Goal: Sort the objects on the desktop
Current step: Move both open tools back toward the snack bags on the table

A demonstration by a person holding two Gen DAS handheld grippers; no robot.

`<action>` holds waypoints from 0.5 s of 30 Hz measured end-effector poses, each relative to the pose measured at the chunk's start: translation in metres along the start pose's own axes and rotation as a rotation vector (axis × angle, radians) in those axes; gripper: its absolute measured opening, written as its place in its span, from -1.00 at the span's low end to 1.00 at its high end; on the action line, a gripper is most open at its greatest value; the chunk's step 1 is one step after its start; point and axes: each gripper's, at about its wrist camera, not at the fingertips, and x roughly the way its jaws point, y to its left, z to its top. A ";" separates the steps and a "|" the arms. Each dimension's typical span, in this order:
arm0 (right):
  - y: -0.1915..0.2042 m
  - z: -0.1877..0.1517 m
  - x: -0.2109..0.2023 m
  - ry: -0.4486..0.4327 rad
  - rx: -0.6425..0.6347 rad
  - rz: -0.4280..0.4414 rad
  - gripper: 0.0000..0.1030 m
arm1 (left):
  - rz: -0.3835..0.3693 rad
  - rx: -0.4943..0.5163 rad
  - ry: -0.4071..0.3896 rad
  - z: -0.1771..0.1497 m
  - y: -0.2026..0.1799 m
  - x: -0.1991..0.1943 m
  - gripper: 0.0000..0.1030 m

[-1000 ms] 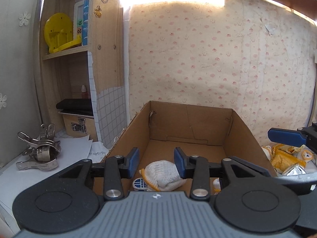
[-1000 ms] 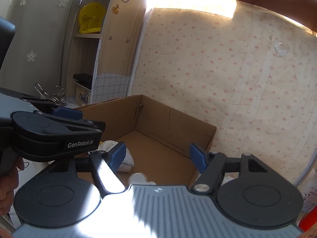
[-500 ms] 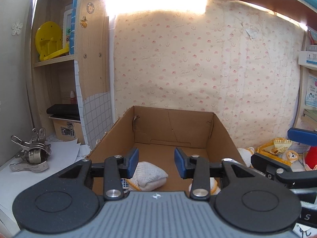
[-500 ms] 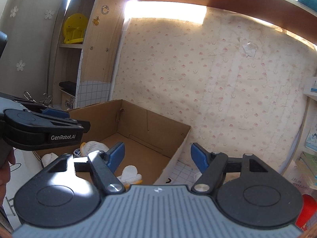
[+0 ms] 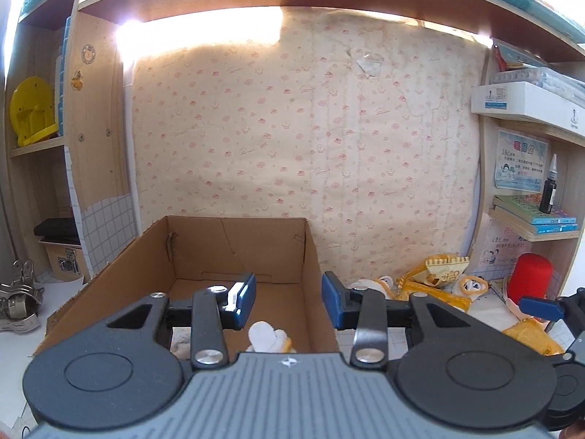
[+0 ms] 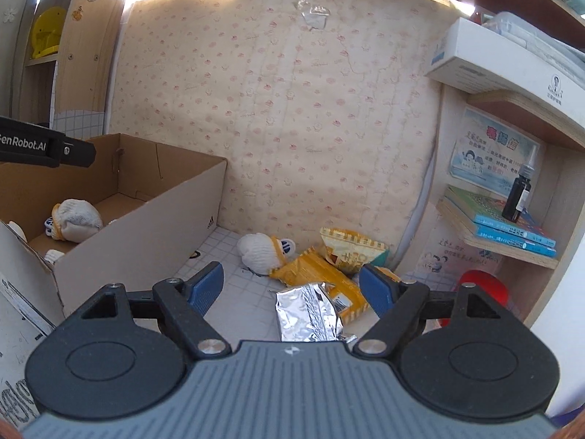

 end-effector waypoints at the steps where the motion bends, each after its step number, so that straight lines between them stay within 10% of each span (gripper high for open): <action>1: -0.003 -0.005 0.003 0.010 0.002 -0.003 0.55 | -0.006 0.004 0.001 0.000 -0.004 0.000 -0.18; 15: -0.020 -0.025 0.052 0.085 0.042 0.037 0.55 | -0.036 0.034 0.025 -0.002 -0.039 0.018 -0.18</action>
